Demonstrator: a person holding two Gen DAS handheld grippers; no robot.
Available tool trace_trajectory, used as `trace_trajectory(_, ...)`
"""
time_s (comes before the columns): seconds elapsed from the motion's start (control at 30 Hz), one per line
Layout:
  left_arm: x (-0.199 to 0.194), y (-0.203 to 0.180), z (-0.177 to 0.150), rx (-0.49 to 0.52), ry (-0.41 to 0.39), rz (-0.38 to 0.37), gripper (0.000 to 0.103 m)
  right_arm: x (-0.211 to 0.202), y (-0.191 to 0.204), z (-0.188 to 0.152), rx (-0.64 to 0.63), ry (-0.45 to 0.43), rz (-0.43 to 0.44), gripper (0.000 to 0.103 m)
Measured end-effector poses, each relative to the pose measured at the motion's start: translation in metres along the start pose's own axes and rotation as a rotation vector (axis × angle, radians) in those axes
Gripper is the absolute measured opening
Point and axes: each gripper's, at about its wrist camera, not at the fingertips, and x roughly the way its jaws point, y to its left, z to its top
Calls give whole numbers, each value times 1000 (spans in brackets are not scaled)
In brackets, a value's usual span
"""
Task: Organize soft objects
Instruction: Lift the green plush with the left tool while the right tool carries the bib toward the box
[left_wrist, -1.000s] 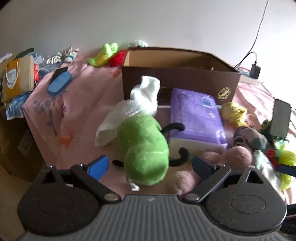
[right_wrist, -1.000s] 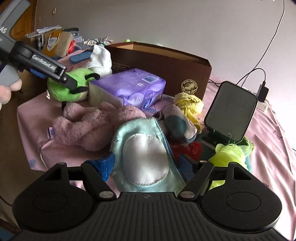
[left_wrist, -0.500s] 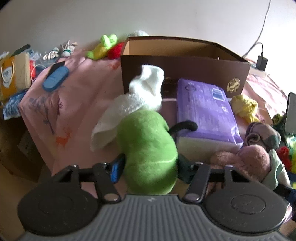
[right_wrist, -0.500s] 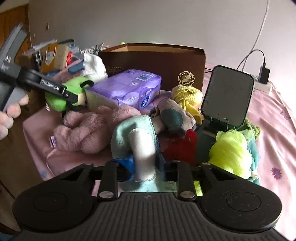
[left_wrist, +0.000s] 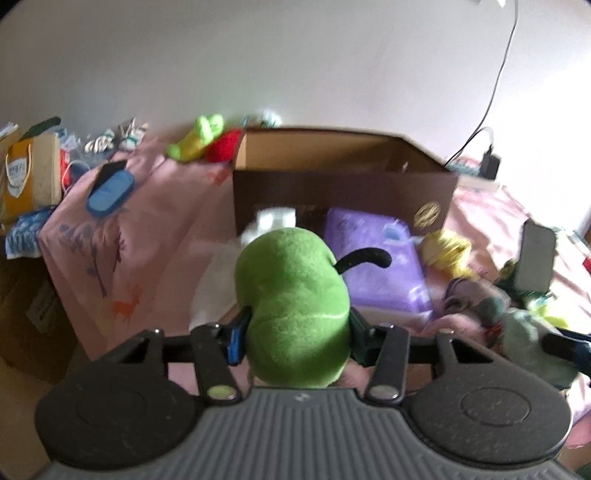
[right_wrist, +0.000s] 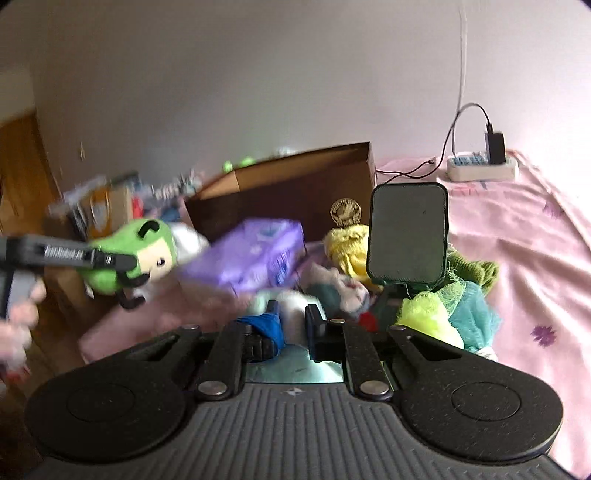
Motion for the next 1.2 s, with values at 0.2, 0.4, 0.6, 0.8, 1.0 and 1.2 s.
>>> trace_trajectory(0.2, -28, -11, 13, 39, -87, -20, 52, 5, 8, 4, -58, -17, -29, 0)
trace_trajectory(0.4, -19, -15, 3, 39, -52, -21, 53, 14, -1, -11, -29, 70, -4, 5)
trace_trajectory(0.6, -25, -17, -8, 40, -35, -24, 53, 7, 21, -19, -248, 178, 23, 8)
trace_trajectory(0.8, -26, -24, -15, 38, -28, -29, 53, 22, 38, -36, -428, 230, -32, 14)
trace_trajectory(1.0, -21, -30, -23, 35, 5, -33, 53, 42, 52, -51, -518, 236, -61, 17)
trace_trajectory(1.2, -23, -30, -28, 29, 1, -31, 53, 42, 43, -48, -423, 226, -71, 7)
